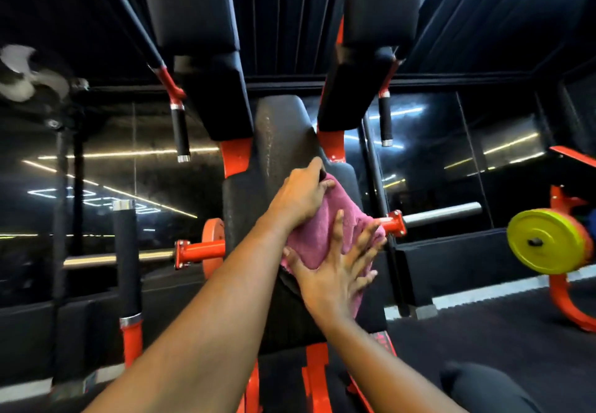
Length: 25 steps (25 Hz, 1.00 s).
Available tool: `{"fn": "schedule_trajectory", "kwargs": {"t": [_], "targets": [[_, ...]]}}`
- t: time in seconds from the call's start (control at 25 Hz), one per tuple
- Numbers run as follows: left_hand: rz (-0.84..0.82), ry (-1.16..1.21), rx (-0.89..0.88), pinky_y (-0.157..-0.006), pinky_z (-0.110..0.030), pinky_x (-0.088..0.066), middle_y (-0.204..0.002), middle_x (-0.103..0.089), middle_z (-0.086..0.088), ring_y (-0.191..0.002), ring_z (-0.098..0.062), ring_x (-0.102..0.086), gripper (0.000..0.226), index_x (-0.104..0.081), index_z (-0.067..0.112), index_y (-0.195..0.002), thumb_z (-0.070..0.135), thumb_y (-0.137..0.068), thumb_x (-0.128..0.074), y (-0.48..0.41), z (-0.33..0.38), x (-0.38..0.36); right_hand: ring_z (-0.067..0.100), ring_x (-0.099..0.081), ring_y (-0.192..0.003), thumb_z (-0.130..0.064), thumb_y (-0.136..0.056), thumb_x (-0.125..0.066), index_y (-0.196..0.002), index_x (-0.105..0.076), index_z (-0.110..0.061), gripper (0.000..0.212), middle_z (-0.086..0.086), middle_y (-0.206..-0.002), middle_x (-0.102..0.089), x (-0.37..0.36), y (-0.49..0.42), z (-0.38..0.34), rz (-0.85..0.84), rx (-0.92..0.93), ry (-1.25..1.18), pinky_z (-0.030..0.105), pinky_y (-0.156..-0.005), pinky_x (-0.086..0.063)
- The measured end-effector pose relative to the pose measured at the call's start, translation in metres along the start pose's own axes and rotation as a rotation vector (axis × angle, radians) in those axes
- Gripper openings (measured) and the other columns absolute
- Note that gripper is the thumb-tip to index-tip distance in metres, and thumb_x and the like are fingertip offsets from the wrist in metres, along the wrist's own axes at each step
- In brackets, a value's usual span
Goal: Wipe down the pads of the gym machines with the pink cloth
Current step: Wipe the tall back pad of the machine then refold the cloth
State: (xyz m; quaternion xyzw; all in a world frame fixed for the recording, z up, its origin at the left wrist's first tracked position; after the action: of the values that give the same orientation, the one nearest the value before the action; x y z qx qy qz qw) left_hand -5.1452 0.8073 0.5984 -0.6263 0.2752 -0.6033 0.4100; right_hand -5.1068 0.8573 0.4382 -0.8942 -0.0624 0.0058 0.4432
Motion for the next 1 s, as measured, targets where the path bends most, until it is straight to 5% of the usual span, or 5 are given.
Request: {"fn": "schedule_trajectory", "kwargs": {"t": [0.2,0.4,0.64,0.84,1.0], "targets": [[0.124,-0.031,-0.054,-0.072,-0.042,-0.048,-0.082,-0.063,-0.008,-0.084,-0.036,-0.061,0.022,-0.043,0.024,-0.09,0.041,-0.098,-0.055,-0.019,-0.025,0.063,0.033,0.026,-0.151,-0.054,-0.093,-0.06,-0.158,0.002,-0.049,0.09,0.0,-0.165,0.03,-0.03,-0.063,-0.036,0.141,0.191,0.065,0.072,-0.115,-0.018],[0.24,-0.218,0.057,-0.079,-0.043,-0.047,-0.098,-0.066,-0.006,-0.096,-0.032,-0.062,0.026,-0.051,0.022,-0.106,0.045,-0.103,-0.039,-0.072,-0.14,0.079,0.037,0.019,-0.153,-0.043,-0.094,-0.058,-0.159,-0.002,-0.046,0.086,-0.003,-0.167,0.022,-0.108,-0.186,-0.042,0.158,0.377,0.209,0.074,-0.115,-0.016],[0.172,-0.308,0.177,-0.084,-0.047,-0.047,-0.102,-0.063,-0.01,-0.101,-0.034,-0.059,0.027,-0.053,0.016,-0.1,0.039,-0.101,-0.038,-0.136,-0.327,0.023,0.041,0.011,-0.153,-0.047,-0.092,-0.049,-0.158,-0.014,-0.045,0.075,0.001,-0.17,0.0,-0.228,-0.336,-0.072,0.037,0.561,0.508,0.073,-0.111,-0.023],[0.172,-0.167,0.206,-0.098,-0.035,-0.04,-0.128,-0.059,-0.013,-0.122,-0.032,-0.053,0.036,-0.055,0.01,-0.124,0.035,-0.104,-0.04,-0.151,-0.402,-0.014,0.048,0.031,-0.145,-0.07,-0.096,-0.03,-0.153,-0.004,-0.059,0.064,-0.009,-0.168,0.014,-0.315,-0.353,-0.072,-0.143,0.744,0.595,0.085,-0.102,0.004],[0.28,0.002,0.218,-0.082,-0.032,-0.033,-0.113,-0.062,-0.012,-0.111,-0.031,-0.054,0.018,-0.053,0.018,-0.098,0.026,-0.106,-0.039,-0.147,-0.406,-0.01,0.046,0.011,-0.152,-0.064,-0.099,-0.033,-0.145,-0.036,-0.056,0.047,-0.015,-0.167,-0.014,-0.303,-0.365,-0.085,-0.043,0.789,0.583,0.079,-0.108,-0.017]]}}
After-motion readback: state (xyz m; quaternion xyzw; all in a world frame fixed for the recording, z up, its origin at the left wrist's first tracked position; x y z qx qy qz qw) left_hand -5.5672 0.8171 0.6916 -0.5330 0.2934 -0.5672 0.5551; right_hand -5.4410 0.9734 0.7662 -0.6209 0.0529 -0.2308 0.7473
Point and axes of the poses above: each hand's wrist, its own y-axis away from the middle knuckle, its own x-axis out of the back of the hand, z = x × y, the point moved 10 cm from there along -y, towards the middle knuckle
